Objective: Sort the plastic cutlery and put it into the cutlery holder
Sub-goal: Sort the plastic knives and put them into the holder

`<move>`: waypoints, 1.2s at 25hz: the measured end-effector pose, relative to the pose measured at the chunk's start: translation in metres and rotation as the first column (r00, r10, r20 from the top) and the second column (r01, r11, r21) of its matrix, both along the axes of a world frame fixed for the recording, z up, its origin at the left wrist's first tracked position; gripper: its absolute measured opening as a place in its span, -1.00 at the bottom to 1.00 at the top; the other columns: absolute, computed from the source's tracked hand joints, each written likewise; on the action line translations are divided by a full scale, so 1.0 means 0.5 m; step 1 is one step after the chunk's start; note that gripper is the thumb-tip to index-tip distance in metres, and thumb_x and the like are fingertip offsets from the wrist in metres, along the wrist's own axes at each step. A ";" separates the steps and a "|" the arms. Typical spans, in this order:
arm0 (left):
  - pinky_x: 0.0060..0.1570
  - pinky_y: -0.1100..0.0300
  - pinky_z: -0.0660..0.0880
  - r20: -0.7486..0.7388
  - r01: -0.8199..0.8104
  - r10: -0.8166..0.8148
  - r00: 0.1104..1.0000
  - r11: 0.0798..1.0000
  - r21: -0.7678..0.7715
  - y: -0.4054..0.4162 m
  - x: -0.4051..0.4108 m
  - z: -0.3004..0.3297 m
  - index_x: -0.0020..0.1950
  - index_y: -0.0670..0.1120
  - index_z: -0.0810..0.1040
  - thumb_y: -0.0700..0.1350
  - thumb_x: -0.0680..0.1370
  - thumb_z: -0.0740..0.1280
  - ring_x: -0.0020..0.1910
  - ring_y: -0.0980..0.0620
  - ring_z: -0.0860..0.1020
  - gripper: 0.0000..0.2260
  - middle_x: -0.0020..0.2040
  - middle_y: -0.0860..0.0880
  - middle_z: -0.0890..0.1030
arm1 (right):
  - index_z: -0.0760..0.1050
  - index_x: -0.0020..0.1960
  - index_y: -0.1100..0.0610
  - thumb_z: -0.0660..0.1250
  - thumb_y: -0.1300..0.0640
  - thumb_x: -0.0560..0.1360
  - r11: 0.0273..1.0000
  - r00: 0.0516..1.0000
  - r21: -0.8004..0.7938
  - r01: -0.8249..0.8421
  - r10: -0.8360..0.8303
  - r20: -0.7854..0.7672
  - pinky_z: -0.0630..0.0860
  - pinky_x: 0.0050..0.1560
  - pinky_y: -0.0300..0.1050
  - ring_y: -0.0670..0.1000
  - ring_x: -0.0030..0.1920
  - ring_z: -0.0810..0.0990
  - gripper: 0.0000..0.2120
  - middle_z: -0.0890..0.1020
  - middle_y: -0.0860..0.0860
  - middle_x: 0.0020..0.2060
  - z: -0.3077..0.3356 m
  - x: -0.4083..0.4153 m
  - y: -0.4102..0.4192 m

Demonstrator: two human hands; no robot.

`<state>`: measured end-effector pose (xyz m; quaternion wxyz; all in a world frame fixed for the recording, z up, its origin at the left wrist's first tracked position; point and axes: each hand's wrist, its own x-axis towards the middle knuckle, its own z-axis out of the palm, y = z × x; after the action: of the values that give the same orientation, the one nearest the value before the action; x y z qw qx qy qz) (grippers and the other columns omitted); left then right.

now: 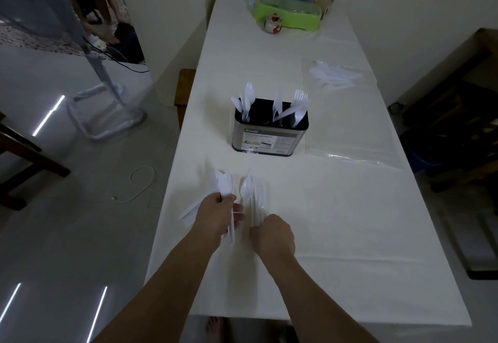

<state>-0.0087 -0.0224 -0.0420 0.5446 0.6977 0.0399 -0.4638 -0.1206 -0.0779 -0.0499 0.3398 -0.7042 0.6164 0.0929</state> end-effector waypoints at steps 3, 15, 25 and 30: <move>-0.16 0.03 0.60 -0.008 0.015 -0.015 1.000 1.000 0.008 -0.003 -0.001 0.001 0.02 -0.13 0.57 -0.16 0.62 0.27 -0.24 -0.11 0.68 -0.90 -0.15 -0.15 0.69 | 0.42 -0.28 0.12 0.27 0.13 0.45 1.000 0.996 -0.007 0.021 -0.020 0.086 0.33 -0.45 -0.23 -0.02 -0.39 0.46 -0.86 0.49 -0.03 -0.38 -0.001 -0.012 -0.002; 0.09 -0.06 0.59 0.072 0.035 -0.036 0.997 0.999 0.005 -0.001 -0.011 0.011 -0.01 -0.13 0.65 -0.06 0.59 0.21 -0.05 -0.09 0.68 -0.76 -0.11 -0.11 0.72 | 0.53 -0.11 0.05 0.22 0.07 0.59 0.961 0.910 -0.197 -0.196 0.253 0.327 0.33 -0.33 -0.40 -0.14 -0.34 0.48 -0.84 0.54 -0.13 -0.32 0.012 0.035 0.051; 0.03 -0.03 0.61 0.080 -0.034 0.038 0.996 0.998 -0.054 0.020 0.036 0.006 0.12 -0.21 0.57 -0.16 0.64 0.26 -0.07 -0.11 0.69 -0.84 -0.08 -0.15 0.69 | 0.53 0.05 0.11 0.27 0.02 0.56 0.966 0.983 -0.224 -0.132 0.157 0.095 0.57 -0.03 -0.07 0.07 -0.06 0.62 -0.81 0.63 0.04 -0.06 -0.017 -0.015 0.012; 0.03 -0.02 0.61 0.065 -0.039 0.043 0.997 0.997 -0.064 0.035 0.040 0.003 0.14 -0.19 0.55 -0.17 0.65 0.25 -0.07 -0.10 0.69 -0.85 -0.05 -0.16 0.69 | 0.49 0.06 0.16 0.27 0.07 0.52 0.980 0.989 -0.135 -0.146 0.147 -0.002 0.53 -0.03 -0.09 0.09 -0.01 0.61 -0.81 0.61 0.06 -0.02 -0.029 -0.016 0.007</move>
<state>0.0114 -0.0047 -0.0407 0.5766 0.6943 0.0219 -0.4302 -0.1286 -0.0743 -0.0641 0.2862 -0.7695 0.5662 0.0728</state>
